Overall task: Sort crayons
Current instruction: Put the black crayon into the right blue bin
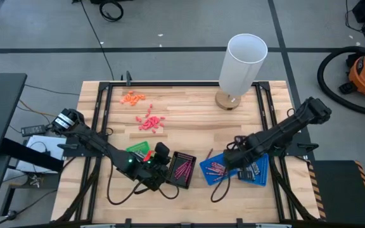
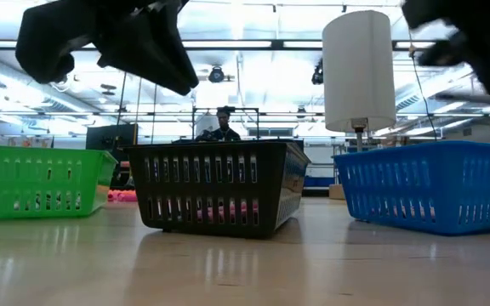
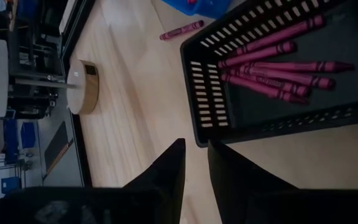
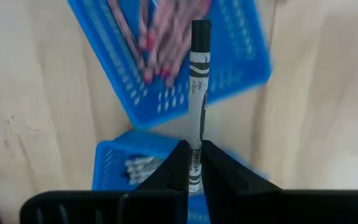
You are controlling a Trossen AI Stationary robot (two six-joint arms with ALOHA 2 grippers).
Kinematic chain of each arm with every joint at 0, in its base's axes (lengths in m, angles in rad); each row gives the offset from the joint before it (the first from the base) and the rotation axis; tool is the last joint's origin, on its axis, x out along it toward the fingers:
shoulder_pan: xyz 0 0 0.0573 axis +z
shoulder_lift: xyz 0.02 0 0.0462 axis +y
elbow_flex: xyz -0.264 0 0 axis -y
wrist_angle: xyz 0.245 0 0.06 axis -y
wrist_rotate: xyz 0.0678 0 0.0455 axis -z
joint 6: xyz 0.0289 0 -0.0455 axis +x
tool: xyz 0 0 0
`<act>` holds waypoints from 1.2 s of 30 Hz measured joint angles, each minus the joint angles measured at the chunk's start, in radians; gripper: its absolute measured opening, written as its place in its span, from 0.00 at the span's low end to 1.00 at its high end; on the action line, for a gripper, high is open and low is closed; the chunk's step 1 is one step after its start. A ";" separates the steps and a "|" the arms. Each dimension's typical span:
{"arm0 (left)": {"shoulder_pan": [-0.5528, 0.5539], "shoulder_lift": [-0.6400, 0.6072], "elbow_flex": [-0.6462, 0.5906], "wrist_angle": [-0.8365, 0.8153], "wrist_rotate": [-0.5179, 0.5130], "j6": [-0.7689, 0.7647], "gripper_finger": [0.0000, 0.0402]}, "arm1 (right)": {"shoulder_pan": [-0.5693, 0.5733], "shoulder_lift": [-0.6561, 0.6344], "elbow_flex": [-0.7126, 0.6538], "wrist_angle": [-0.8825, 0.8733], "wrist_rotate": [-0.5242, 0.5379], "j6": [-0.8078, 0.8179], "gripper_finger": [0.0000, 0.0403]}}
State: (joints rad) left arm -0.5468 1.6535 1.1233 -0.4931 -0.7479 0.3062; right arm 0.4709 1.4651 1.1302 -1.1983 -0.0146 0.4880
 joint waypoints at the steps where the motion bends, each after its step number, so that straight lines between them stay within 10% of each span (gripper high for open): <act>1: 0.000 0.000 0.003 0.000 0.000 0.005 0.19 | 0.009 0.000 -0.019 -0.001 -0.008 0.055 0.09; 20: 0.000 0.000 0.004 -0.023 0.000 0.056 0.19 | 0.200 -0.164 -0.263 -0.004 -0.061 1.005 0.09; 36: 0.000 0.000 0.004 -0.040 0.000 0.053 0.19 | 0.232 -0.161 -0.503 0.295 -0.092 1.167 0.10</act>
State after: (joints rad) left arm -0.5465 1.6535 1.1275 -0.5331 -0.7483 0.3593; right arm 0.7033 1.3045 0.6276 -0.9029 -0.1064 1.6547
